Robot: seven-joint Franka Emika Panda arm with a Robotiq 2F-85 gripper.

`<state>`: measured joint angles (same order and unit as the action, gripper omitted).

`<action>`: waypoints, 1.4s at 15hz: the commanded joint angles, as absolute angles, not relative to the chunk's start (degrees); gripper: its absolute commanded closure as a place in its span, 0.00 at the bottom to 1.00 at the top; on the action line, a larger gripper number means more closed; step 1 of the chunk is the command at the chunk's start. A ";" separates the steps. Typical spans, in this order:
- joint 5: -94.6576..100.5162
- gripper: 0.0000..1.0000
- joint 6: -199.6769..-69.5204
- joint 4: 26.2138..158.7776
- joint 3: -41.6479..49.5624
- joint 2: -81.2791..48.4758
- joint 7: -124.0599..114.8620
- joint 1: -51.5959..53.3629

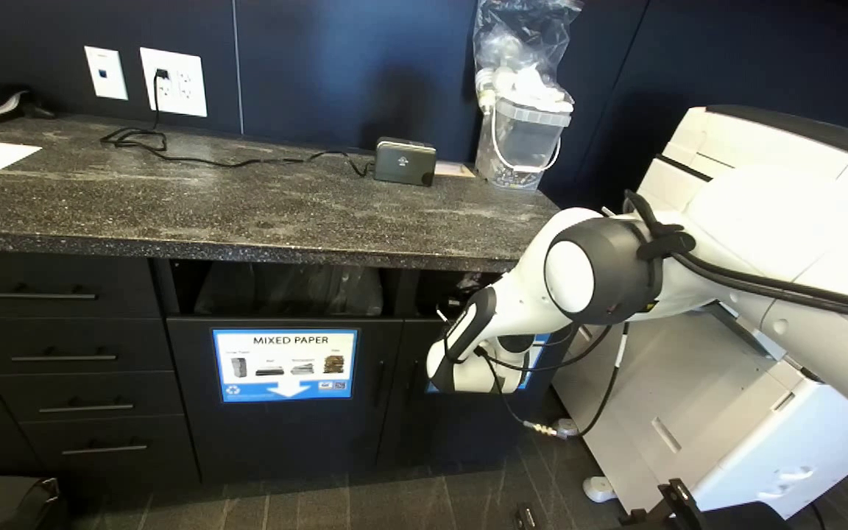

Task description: Put the paper in the bin to the right

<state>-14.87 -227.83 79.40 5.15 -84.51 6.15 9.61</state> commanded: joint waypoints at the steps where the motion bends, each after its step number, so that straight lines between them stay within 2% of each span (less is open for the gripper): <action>1: -14.41 0.90 -228.08 73.74 4.51 -87.27 7.27 8.77; 2: -13.39 0.64 -228.41 76.58 4.08 -85.10 6.79 8.46; 3: -13.47 0.63 -228.04 76.38 4.05 -85.17 6.86 8.43; 11: -14.49 0.05 -228.40 76.89 3.80 -85.14 7.29 8.72; 12: -14.81 0.00 -228.29 76.96 3.80 -85.14 7.45 8.84; 21: -22.82 0.00 -233.41 80.67 3.59 -84.90 10.06 12.64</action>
